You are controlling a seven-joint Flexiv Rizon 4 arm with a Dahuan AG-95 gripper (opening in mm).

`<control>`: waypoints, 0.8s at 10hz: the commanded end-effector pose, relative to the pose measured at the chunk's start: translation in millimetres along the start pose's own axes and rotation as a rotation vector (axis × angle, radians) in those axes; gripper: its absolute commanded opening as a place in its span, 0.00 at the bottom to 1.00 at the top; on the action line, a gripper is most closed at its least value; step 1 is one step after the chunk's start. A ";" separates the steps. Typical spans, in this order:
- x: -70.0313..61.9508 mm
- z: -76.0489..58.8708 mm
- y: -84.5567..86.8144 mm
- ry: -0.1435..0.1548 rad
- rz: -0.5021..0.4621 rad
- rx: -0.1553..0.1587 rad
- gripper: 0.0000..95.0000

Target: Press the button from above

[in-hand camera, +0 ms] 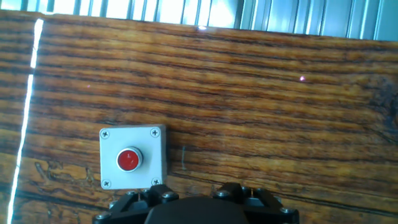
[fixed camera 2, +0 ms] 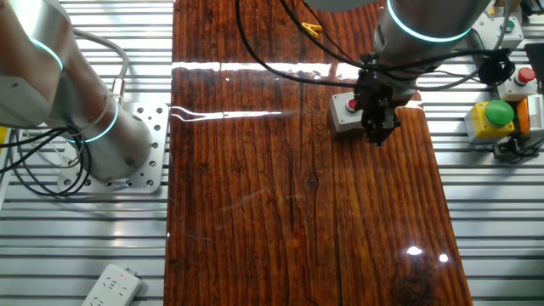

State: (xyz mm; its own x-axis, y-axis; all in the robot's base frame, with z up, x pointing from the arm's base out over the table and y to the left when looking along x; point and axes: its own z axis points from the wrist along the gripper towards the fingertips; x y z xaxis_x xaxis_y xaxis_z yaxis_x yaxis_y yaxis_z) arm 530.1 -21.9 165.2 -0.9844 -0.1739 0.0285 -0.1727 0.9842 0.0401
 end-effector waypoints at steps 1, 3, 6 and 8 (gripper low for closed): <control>-0.9 0.5 -0.2 -0.052 0.120 0.001 0.60; -0.9 0.5 -0.2 -0.065 0.131 0.003 0.60; -0.9 0.5 -0.2 -0.062 0.124 -0.008 0.60; -0.9 0.5 -0.2 -0.061 0.106 -0.012 0.60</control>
State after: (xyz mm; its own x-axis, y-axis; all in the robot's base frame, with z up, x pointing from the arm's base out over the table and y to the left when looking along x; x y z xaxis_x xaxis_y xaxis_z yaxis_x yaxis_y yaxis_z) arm 531.3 -22.9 163.8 -0.9980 -0.0496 -0.0387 -0.0516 0.9973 0.0517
